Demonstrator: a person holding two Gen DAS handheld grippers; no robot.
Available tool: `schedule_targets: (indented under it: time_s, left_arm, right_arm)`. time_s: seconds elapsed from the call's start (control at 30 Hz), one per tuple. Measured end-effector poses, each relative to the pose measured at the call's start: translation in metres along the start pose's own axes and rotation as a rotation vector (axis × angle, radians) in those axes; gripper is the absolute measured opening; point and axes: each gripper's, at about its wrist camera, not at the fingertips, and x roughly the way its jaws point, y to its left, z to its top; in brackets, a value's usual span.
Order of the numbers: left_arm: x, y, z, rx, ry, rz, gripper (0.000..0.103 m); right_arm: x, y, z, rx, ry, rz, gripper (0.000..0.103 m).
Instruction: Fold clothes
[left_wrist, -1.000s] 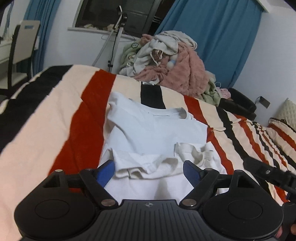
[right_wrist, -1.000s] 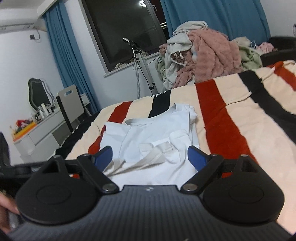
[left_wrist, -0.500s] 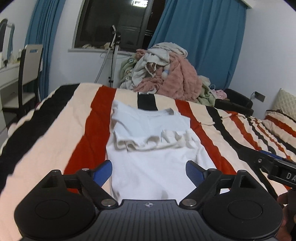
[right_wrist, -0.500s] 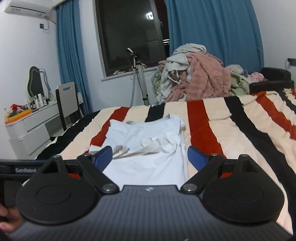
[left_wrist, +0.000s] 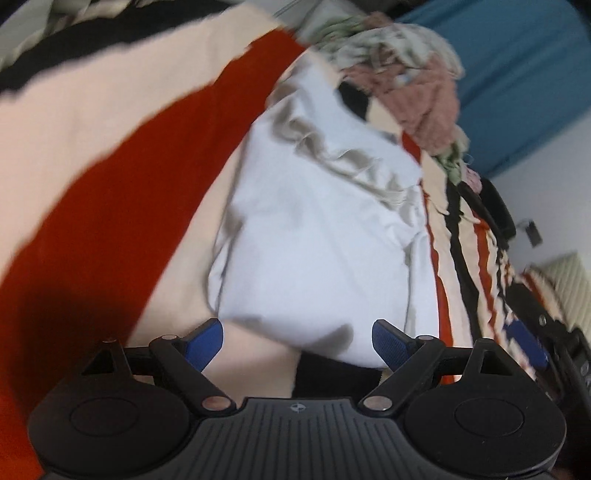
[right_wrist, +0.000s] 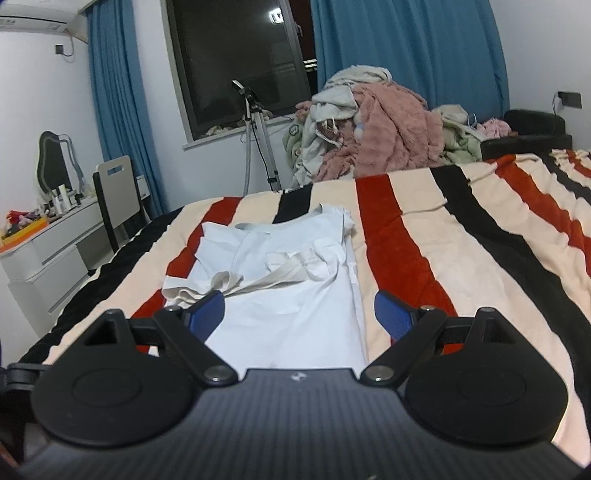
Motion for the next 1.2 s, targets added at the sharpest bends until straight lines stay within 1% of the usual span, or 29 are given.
schedule_targets:
  time_s: [0.1,0.23,0.4,0.47,0.6,0.63,0.7,0.8,0.83,0.9,0.93,0.97,1.0,1.03,1.07,1.1,1.13,1.2]
  left_arm:
    - [0.006,0.011,0.003,-0.062,0.012,-0.025,0.089]
    - [0.006,0.020,0.006,-0.131,-0.003,-0.071,0.089]
    - [0.000,0.020,0.004,-0.136,-0.016,-0.094,0.089]
    - [-0.001,0.019,0.001,-0.135,0.006,-0.121,0.088]
    - [0.002,0.016,-0.009,-0.149,0.073,-0.170,0.088]
    - [0.004,0.018,-0.010,-0.164,0.077,-0.181,0.086]
    - [0.009,0.022,-0.010,-0.201,0.071,-0.208,0.086]
    - [0.014,0.028,-0.006,-0.244,0.035,-0.208,0.086]
    - [0.016,0.030,-0.005,-0.258,0.022,-0.206,0.084]
    - [0.020,0.034,-0.002,-0.285,-0.004,-0.203,0.078]
    - [0.021,0.036,0.000,-0.299,-0.017,-0.201,0.073]
    - [0.023,0.038,0.001,-0.313,-0.030,-0.199,0.063]
    - [0.025,0.040,0.003,-0.327,-0.044,-0.198,0.057]
    - [0.027,0.042,0.004,-0.341,-0.057,-0.196,0.041]
    - [0.029,0.044,0.006,-0.355,-0.070,-0.194,0.031]
    - [0.031,0.046,0.007,-0.368,-0.083,-0.193,0.025]
    - [0.030,0.047,0.007,-0.372,-0.092,-0.196,0.017]
    - [0.026,0.047,0.007,-0.369,-0.104,-0.209,0.013]
  right_arm:
    - [0.003,-0.002,0.000,0.024,0.017,-0.002,0.089]
    - [0.006,-0.004,0.000,0.040,0.030,-0.008,0.089]
    - [0.007,-0.006,-0.001,0.051,0.043,-0.020,0.089]
    - [0.008,-0.007,-0.001,0.056,0.049,-0.026,0.089]
    - [0.010,-0.010,-0.002,0.087,0.071,-0.038,0.089]
    - [0.011,-0.012,-0.002,0.097,0.078,-0.037,0.089]
    - [0.013,-0.015,-0.003,0.120,0.094,-0.038,0.089]
    - [0.015,-0.020,-0.003,0.159,0.110,-0.041,0.089]
    - [0.015,-0.022,-0.003,0.169,0.112,-0.043,0.089]
    - [0.015,-0.026,-0.003,0.190,0.114,-0.046,0.089]
    - [0.015,-0.027,-0.003,0.197,0.115,-0.050,0.089]
    - [0.016,-0.029,-0.003,0.204,0.116,-0.053,0.089]
    - [0.016,-0.030,-0.003,0.211,0.116,-0.055,0.089]
    - [0.016,-0.031,-0.003,0.218,0.118,-0.057,0.089]
    - [0.017,-0.032,-0.004,0.224,0.120,-0.057,0.089]
    - [0.017,-0.033,-0.004,0.230,0.122,-0.057,0.089]
    - [0.017,-0.034,-0.004,0.238,0.124,-0.055,0.089]
    - [0.018,-0.036,-0.005,0.265,0.137,-0.044,0.089]
